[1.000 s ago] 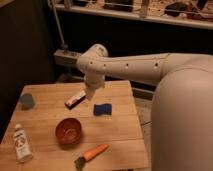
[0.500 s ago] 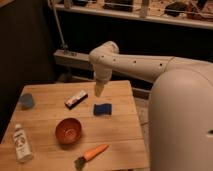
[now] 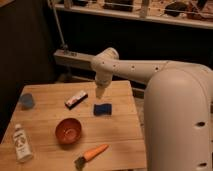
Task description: Wipe the white sponge on the table
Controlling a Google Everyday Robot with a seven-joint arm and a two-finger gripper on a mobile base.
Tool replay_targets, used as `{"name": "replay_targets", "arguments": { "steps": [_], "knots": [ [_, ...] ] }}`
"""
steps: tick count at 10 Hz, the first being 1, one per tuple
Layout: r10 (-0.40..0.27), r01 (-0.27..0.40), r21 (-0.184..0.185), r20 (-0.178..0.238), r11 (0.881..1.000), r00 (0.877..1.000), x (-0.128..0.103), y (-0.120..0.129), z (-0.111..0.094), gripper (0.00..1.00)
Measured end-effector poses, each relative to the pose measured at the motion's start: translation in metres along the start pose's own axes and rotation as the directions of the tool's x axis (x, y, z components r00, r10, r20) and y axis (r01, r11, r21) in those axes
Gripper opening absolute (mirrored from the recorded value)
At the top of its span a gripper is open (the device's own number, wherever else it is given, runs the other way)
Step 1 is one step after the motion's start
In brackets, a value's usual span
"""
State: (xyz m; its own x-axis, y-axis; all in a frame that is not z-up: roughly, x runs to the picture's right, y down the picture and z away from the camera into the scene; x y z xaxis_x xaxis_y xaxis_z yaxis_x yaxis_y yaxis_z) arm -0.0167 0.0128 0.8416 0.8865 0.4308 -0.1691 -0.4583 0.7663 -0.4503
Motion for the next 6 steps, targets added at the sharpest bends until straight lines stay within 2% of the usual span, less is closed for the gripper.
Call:
{"name": "replay_targets", "arguments": {
  "steps": [6],
  "knots": [
    [-0.003, 0.003, -0.002, -0.053, 1.000, 0.999, 0.020, 0.033, 0.036, 0.65]
  ]
}}
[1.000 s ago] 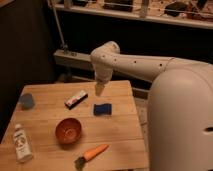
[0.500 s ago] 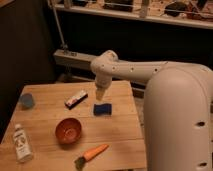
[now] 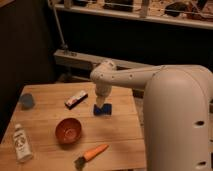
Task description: Wipe the white sponge on the table
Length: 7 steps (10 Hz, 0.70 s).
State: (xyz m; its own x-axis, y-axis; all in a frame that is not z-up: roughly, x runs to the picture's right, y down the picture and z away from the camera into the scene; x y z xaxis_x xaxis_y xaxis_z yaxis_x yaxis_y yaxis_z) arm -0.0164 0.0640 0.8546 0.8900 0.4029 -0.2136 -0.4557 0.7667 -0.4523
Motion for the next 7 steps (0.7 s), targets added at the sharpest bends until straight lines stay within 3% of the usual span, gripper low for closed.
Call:
{"name": "replay_targets", "arguments": {
  "steps": [4, 7],
  "knots": [
    [-0.021, 0.020, -0.027, -0.032, 0.999, 0.999, -0.007, 0.019, 0.016, 0.65],
    [-0.037, 0.036, -0.053, -0.027, 0.998, 0.999, -0.010, 0.022, 0.023, 0.65]
  ]
}}
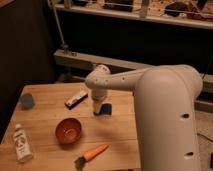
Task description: Wipe the white sponge on the table
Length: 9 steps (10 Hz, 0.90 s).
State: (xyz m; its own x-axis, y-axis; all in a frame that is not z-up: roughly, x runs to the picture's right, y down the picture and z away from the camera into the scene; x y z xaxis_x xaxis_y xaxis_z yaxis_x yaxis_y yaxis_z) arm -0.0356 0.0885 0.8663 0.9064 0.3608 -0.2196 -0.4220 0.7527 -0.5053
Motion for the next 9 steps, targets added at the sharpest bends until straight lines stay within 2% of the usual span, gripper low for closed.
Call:
{"name": "replay_targets", "arguments": {
  "steps": [5, 9],
  "knots": [
    [-0.018, 0.018, -0.030, 0.009, 0.999, 1.000, -0.005, 0.003, 0.015, 0.65],
    [-0.023, 0.023, -0.026, -0.004, 0.999, 1.000, -0.011, -0.003, 0.022, 0.65]
  ]
}}
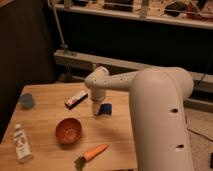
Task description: Wipe the white sponge on the table
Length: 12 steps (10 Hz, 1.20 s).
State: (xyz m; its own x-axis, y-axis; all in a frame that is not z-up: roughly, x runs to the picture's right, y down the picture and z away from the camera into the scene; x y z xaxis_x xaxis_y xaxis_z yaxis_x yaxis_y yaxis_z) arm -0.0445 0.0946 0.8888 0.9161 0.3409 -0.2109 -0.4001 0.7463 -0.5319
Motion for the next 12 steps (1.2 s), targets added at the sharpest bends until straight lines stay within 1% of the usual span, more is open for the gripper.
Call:
{"name": "replay_targets", "arguments": {
  "steps": [2, 4, 9, 12],
  "knots": [
    [0.003, -0.003, 0.006, -0.007, 1.000, 1.000, -0.001, -0.006, 0.002, 0.65],
    [0.002, -0.002, 0.004, -0.009, 1.000, 1.000, -0.001, -0.007, 0.004, 0.65],
    [0.010, -0.011, -0.020, -0.017, 1.000, 1.000, 0.005, 0.001, 0.011, 0.65],
    [0.003, -0.003, -0.031, -0.026, 1.000, 1.000, 0.007, 0.006, 0.015, 0.65]
  ]
}}
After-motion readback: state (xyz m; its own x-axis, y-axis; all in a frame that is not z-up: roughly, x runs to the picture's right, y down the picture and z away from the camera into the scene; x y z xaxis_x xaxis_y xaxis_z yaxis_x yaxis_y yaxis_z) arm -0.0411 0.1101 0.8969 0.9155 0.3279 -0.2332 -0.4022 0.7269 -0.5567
